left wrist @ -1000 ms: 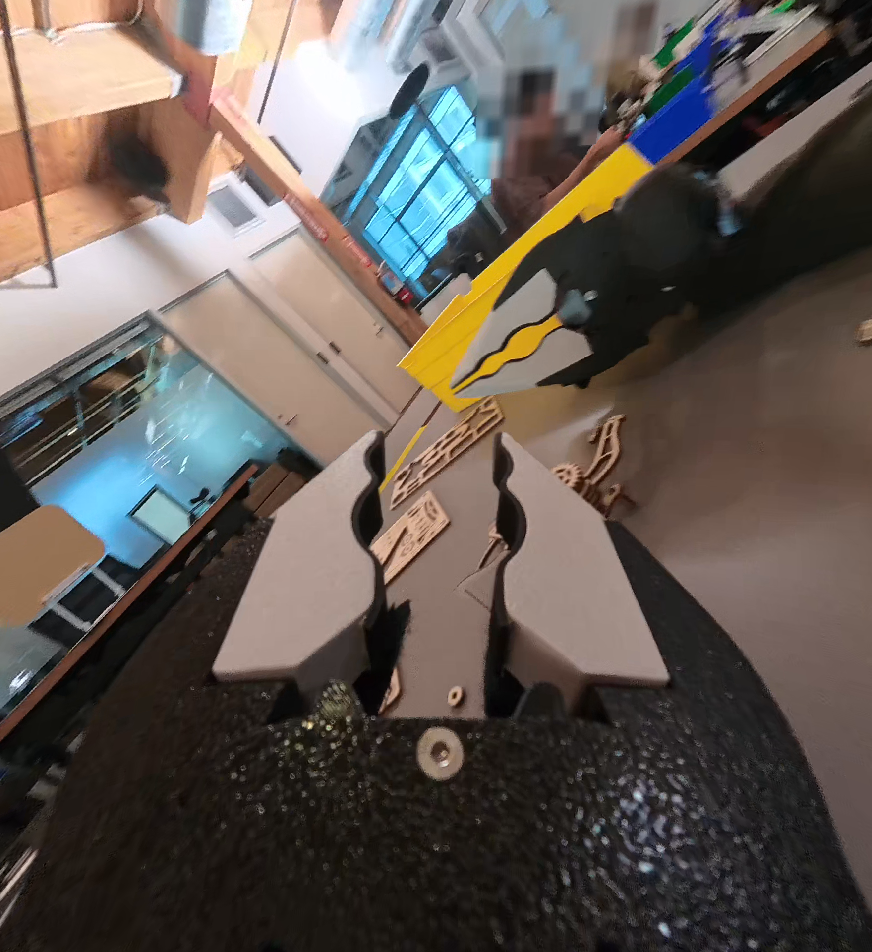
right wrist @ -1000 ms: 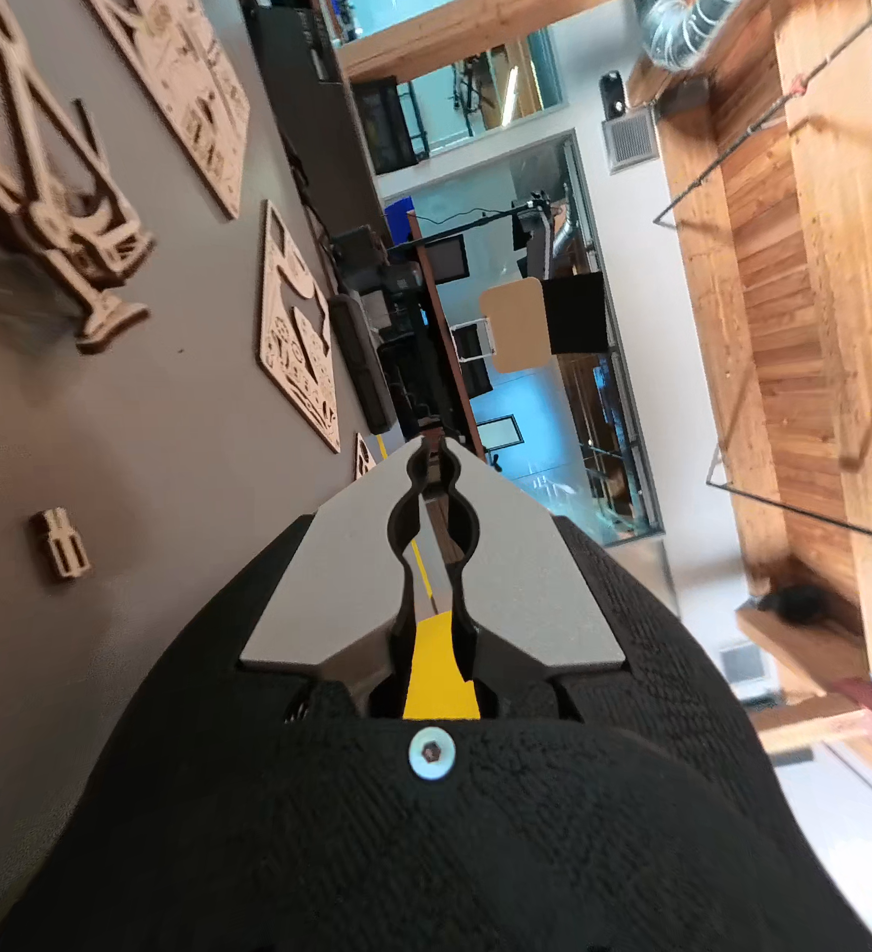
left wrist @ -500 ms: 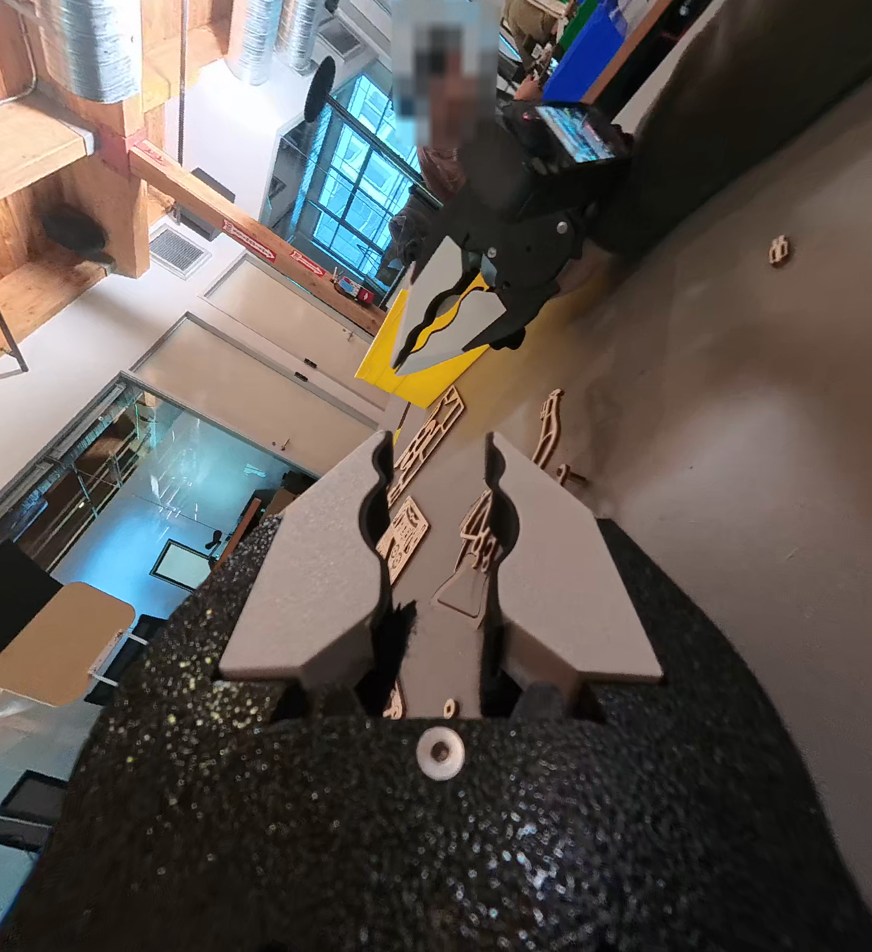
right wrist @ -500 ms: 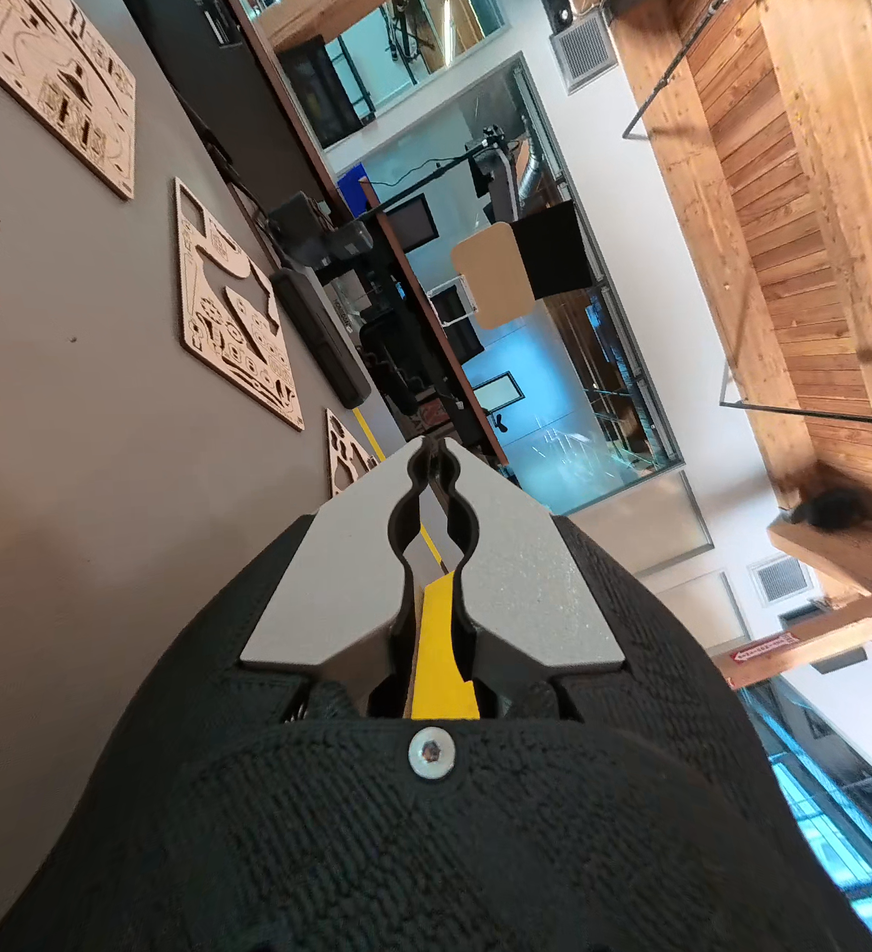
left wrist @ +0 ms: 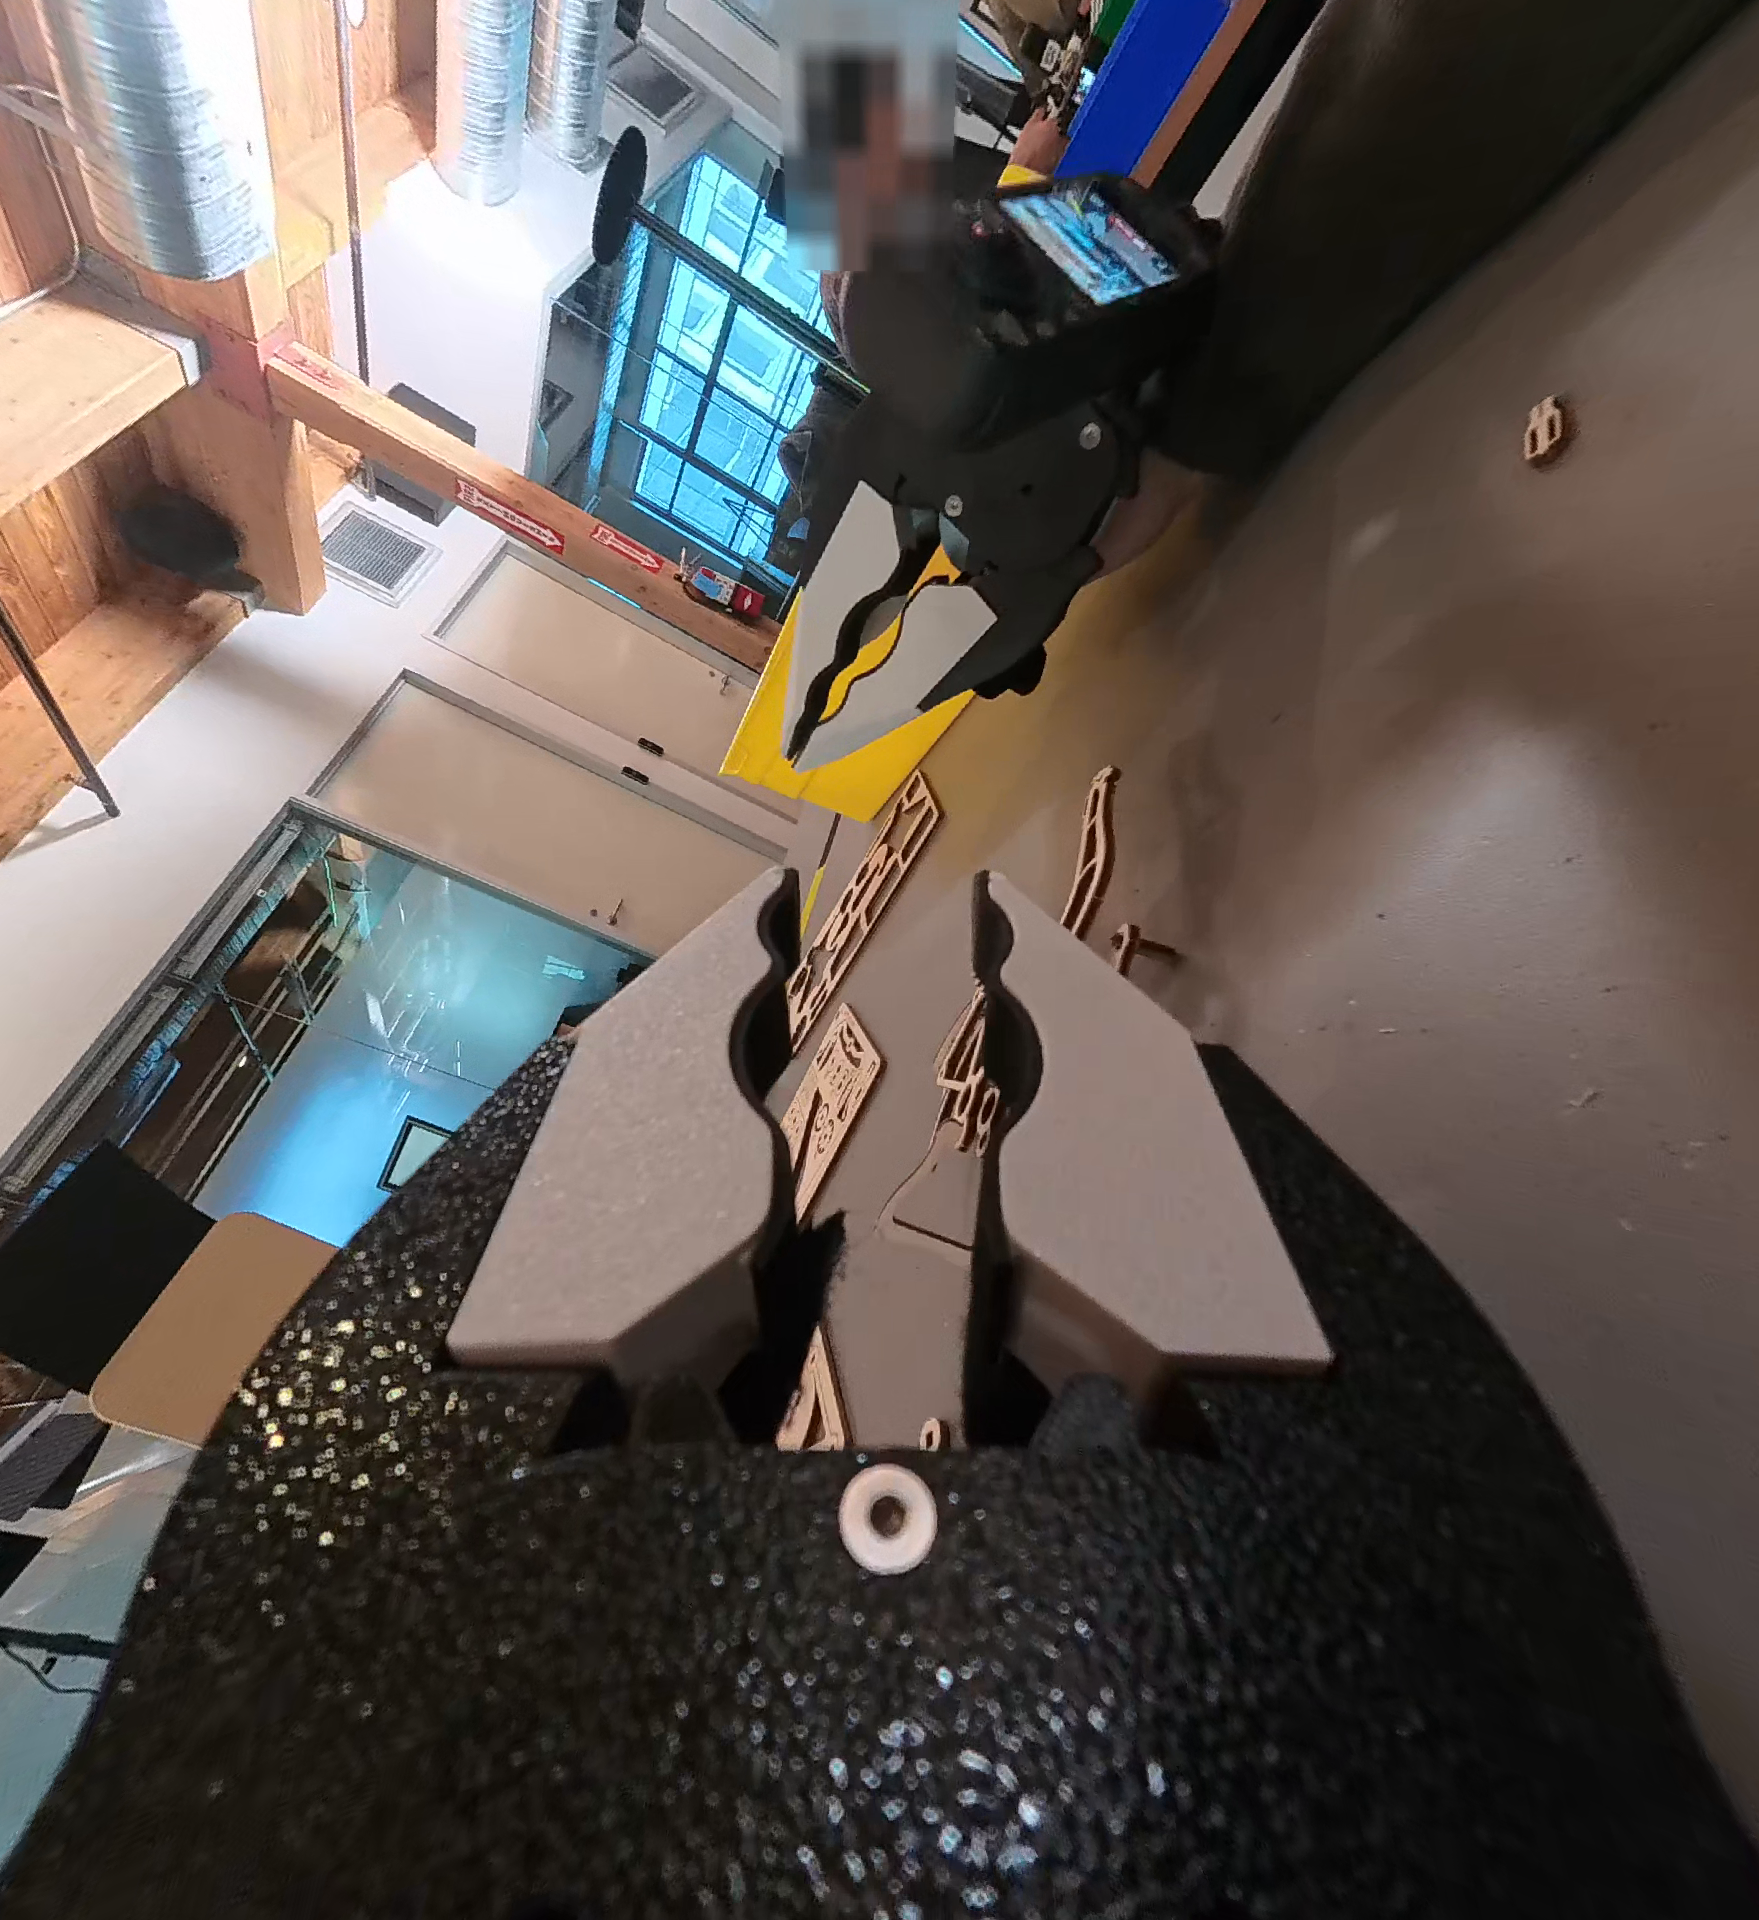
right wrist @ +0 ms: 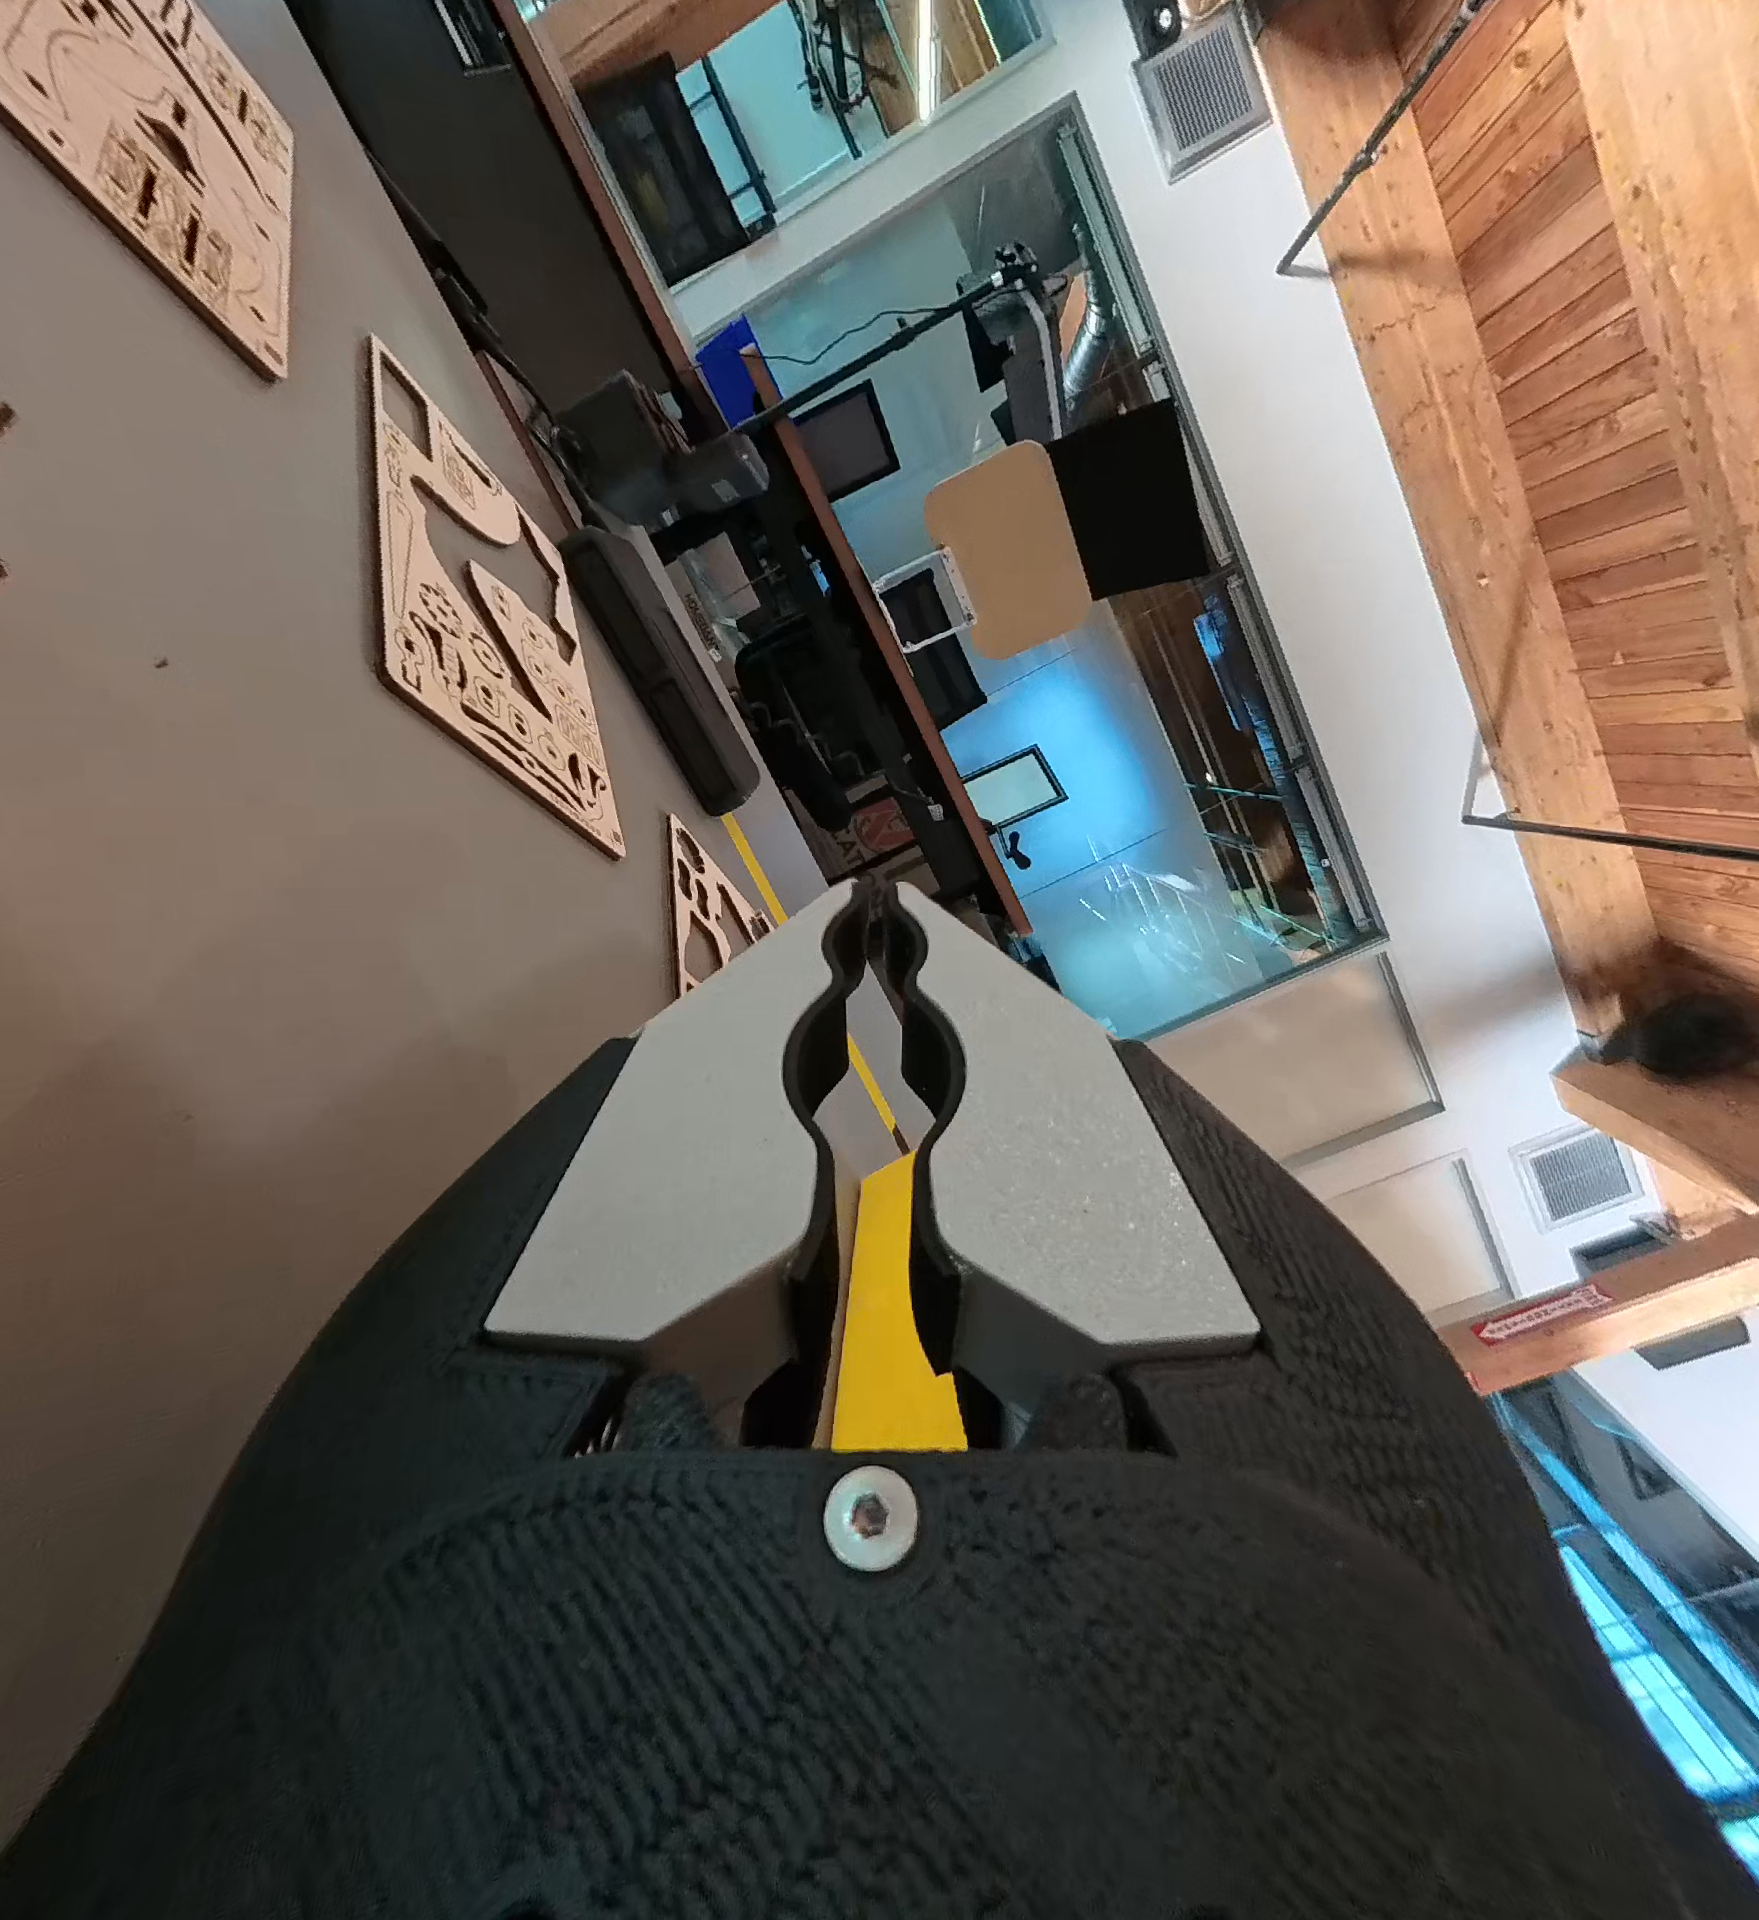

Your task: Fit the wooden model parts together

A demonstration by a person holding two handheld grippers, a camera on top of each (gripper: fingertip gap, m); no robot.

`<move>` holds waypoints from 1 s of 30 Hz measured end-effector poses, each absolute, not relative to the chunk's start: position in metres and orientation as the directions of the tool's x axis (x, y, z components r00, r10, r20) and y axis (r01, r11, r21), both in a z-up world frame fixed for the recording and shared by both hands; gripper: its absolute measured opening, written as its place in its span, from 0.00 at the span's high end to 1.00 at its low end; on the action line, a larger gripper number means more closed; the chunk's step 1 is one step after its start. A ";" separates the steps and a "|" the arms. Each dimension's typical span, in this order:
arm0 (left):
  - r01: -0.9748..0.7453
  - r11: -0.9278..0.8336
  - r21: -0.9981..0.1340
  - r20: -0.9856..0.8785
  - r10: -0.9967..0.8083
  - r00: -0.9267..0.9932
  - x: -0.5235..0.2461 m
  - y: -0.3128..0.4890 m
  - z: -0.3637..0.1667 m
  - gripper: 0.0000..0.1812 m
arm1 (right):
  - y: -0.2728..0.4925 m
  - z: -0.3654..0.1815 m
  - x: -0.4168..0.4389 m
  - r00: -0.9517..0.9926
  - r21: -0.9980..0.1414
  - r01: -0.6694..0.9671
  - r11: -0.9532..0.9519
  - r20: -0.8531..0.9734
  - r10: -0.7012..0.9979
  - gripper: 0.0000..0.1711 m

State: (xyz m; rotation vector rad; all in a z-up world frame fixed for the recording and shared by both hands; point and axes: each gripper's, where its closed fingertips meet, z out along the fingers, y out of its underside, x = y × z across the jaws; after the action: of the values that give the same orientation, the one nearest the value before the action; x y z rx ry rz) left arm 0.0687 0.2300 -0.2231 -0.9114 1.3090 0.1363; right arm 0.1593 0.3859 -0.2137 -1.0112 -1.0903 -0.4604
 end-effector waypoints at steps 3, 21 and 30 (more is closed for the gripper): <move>-0.569 0.653 -0.499 -0.866 -0.397 0.304 0.068 0.231 -0.224 0.83 | 0.386 -0.212 0.161 0.453 -0.469 0.730 0.497 0.877 0.162 1.00; -0.568 0.654 -0.500 -0.866 -0.391 0.312 0.066 0.232 -0.223 0.86 | 0.391 -0.205 0.172 0.551 -0.575 0.672 0.468 0.809 0.203 1.00; -0.548 0.665 -0.508 -0.861 -0.391 0.324 0.067 0.229 -0.219 0.86 | 0.391 -0.204 0.173 0.559 -0.584 0.666 0.463 0.802 0.207 1.00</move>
State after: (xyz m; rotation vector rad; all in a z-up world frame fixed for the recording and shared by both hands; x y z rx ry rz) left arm 0.0669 0.2288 -0.2195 -0.9015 1.2866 0.1233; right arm 0.1734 0.3910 -0.2043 -1.0863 -0.9734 -0.3448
